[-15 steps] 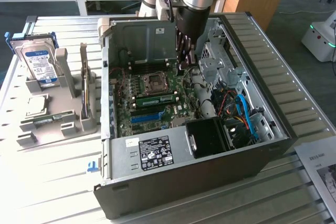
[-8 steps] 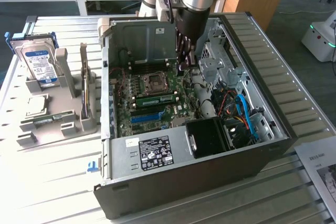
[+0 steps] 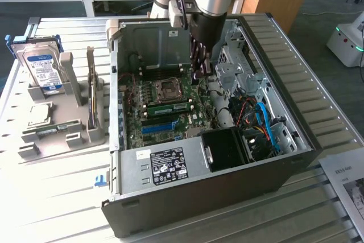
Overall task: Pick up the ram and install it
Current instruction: 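Press down the ram until it locks into place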
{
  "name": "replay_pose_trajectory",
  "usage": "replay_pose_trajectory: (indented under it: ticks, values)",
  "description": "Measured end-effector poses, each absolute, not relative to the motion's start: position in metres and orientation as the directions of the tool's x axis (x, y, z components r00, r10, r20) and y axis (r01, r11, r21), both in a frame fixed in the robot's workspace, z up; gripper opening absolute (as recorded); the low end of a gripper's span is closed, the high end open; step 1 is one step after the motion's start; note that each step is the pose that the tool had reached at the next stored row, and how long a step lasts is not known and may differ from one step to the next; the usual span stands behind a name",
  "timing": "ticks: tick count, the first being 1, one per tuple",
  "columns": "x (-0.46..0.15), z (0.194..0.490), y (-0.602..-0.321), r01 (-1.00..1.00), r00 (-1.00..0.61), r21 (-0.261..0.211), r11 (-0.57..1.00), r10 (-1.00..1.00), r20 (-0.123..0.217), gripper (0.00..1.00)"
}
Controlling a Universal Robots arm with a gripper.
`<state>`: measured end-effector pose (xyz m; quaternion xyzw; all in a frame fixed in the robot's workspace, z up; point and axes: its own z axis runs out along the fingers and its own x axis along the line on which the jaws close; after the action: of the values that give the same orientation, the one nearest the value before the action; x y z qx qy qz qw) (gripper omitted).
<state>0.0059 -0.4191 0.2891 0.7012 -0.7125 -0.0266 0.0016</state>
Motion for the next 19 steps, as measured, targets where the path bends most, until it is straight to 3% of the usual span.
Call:
replay_pose_trajectory:
  ticks: [19]
  values:
    - [0.006, 0.267, -0.419, -0.999, -0.016, 0.033, 0.015, -0.999, -0.035, 0.1]
